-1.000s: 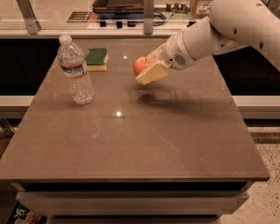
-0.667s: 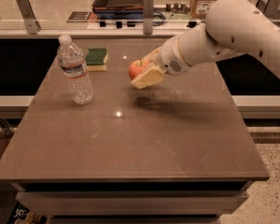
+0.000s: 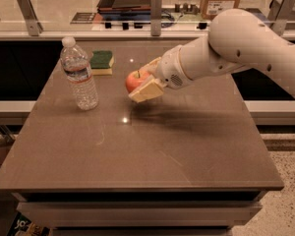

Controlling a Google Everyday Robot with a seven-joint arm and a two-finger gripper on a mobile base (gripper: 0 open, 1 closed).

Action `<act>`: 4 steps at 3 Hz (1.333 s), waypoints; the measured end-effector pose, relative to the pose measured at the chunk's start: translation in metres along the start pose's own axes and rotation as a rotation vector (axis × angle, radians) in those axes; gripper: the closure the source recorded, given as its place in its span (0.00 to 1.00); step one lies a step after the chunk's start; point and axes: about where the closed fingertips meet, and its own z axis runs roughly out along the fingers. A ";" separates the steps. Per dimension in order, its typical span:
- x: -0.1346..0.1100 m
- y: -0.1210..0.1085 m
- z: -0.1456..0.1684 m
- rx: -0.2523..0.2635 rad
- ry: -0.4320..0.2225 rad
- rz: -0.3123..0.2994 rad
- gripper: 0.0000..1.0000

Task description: Move apple near water bottle

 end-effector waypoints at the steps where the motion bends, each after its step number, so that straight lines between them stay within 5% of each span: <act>1: -0.001 0.013 0.008 -0.024 -0.012 0.006 1.00; 4: -0.002 0.039 0.042 -0.087 -0.055 -0.016 1.00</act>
Offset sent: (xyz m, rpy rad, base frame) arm -0.0267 0.0323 -0.0214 0.0442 0.0476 0.0589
